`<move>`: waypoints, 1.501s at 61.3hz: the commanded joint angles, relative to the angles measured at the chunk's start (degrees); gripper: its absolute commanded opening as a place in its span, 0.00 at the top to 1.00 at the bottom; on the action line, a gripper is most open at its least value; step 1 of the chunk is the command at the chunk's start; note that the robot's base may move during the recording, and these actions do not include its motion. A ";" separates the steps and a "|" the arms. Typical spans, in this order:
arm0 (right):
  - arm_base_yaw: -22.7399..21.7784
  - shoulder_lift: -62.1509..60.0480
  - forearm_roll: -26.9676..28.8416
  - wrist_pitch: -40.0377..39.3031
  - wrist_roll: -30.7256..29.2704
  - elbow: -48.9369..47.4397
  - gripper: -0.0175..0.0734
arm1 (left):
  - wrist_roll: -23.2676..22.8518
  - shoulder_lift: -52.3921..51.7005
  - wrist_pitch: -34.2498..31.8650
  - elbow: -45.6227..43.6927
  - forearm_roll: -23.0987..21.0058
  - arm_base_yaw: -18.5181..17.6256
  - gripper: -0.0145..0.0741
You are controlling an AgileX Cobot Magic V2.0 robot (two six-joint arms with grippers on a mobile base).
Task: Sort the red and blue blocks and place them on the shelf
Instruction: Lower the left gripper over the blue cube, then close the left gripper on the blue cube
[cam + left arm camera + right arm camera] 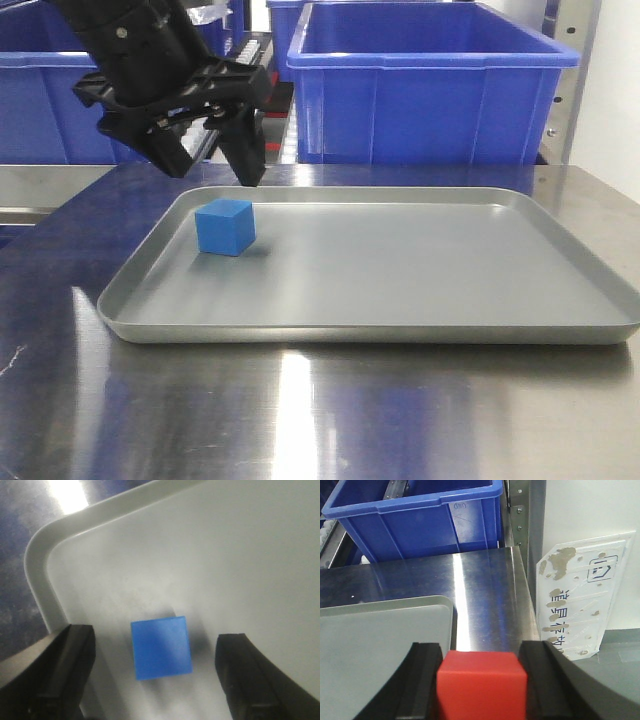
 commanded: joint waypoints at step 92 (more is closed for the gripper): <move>-0.31 -0.11 -1.01 -5.01 -0.36 -1.62 0.74 | -5.41 5.42 0.97 -5.49 3.02 -1.71 0.21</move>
